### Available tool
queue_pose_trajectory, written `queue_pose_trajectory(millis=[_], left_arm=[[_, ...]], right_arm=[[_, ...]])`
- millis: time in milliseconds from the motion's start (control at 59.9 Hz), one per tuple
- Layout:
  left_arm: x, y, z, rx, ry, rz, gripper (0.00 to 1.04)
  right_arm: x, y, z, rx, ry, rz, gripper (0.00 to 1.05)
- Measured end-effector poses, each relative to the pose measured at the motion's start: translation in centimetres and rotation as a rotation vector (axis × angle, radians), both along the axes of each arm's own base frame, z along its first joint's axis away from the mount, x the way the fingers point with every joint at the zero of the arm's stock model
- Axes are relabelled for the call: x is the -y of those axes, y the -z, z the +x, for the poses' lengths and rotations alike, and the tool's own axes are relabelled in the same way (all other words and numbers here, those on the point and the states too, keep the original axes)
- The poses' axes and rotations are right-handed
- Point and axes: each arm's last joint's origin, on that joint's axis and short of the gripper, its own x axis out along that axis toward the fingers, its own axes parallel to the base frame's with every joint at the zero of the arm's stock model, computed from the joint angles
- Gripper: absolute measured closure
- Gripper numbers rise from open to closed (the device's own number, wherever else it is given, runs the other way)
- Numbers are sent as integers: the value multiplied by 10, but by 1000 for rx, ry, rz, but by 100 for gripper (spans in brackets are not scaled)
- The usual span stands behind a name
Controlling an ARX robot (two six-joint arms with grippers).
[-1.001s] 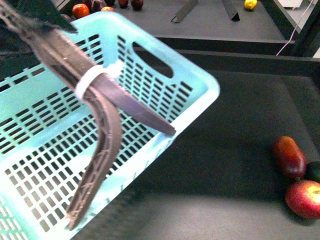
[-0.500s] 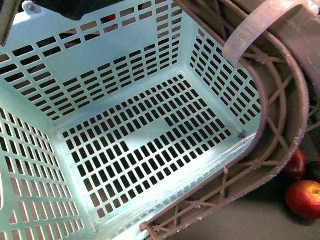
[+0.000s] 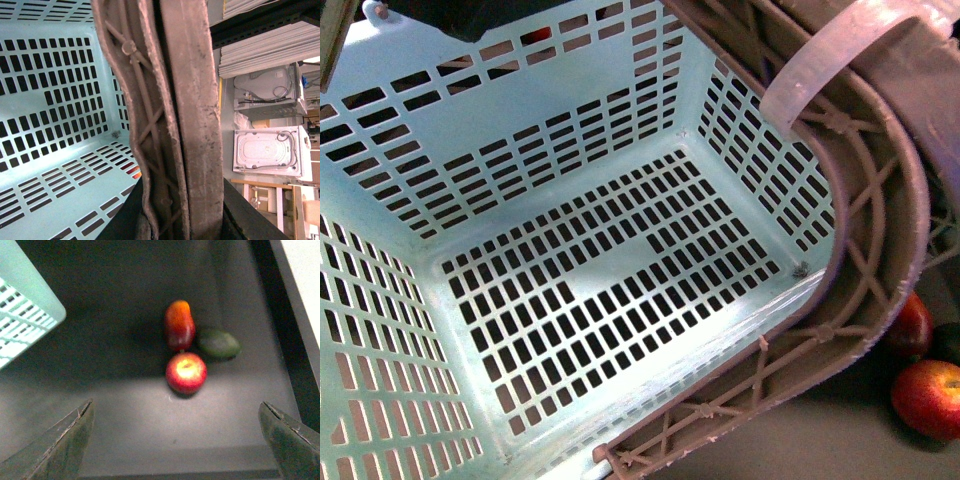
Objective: Pick apple with right arm and hold basket with left
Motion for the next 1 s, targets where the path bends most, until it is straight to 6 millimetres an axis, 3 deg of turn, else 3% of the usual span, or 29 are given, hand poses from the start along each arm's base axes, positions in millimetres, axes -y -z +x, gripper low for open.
queue_pose_trajectory(millis=[234, 467, 684, 1001], left_arm=[[0, 0, 0, 2, -2, 2, 86], [0, 0, 0, 1, -1, 1, 86], [0, 0, 0, 2, -4, 3, 86], [0, 0, 0, 2, -2, 2, 86]], right_arm=[[20, 9, 57, -34, 25, 20, 9], [38, 60, 118, -236, 25, 35, 9], [54, 109, 139, -411, 77, 36, 9], [64, 136, 168, -472, 92, 62, 9]])
